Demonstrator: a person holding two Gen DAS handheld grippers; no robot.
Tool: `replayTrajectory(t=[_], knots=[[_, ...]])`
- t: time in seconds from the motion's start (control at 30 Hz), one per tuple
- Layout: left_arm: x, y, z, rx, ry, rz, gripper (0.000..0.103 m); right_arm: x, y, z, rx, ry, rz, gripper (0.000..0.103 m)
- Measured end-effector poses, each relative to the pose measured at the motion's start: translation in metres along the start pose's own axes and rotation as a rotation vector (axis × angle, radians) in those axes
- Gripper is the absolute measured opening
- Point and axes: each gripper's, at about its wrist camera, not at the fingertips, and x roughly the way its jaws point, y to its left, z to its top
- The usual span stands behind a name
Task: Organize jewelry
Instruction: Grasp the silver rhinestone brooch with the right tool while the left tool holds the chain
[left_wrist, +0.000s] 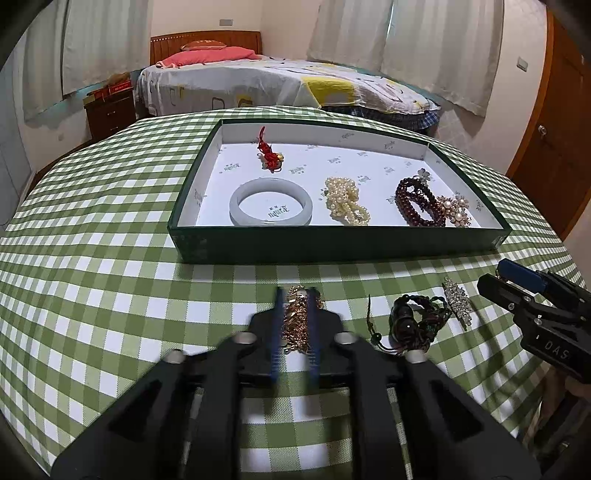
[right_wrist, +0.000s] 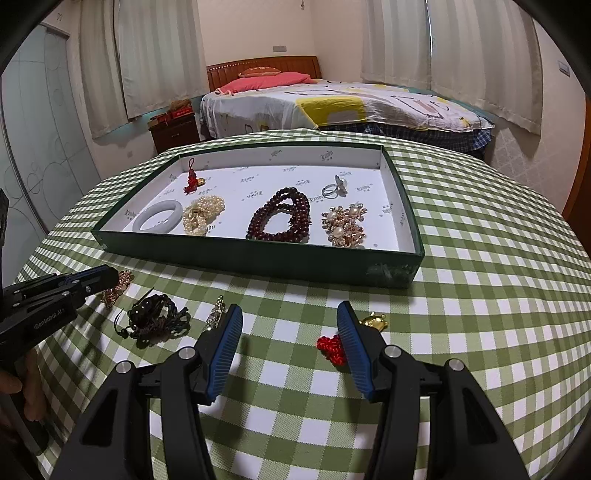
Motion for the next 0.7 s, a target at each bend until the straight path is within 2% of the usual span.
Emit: replayTrajectory(t=[0.07,0.23,0.3,0.33,0.43,0.47,0.7], knots=[[0.000,0.000,0.000,-0.002,-0.003,0.008,0.046,0.000,0.000,-0.001,0.002,0.000,0.002,0.053],[0.008,0.001,0.002,-0.009,0.030,0.013,0.048,0.000,-0.001,-0.001,0.001,0.000,0.003,0.053],[0.010,-0.003,0.002,0.023,0.031,0.018,0.038,0.000,-0.001,-0.001,0.002,0.001,0.002,0.053],[0.011,-0.006,0.002,0.044,0.030,0.016,0.027,0.000,-0.001,0.000,0.002,0.001,0.002,0.053],[0.011,-0.004,0.001,0.039,0.026,-0.003,0.022,0.000,-0.001,-0.001,0.002,0.001,0.002,0.053],[0.010,-0.003,0.001,0.035,0.025,-0.011,0.014,0.000,-0.001,-0.001,0.002,0.001,0.002,0.053],[0.008,-0.005,0.000,0.038,0.018,-0.016,0.013,0.002,0.004,-0.002,-0.006,0.004,0.011,0.053]])
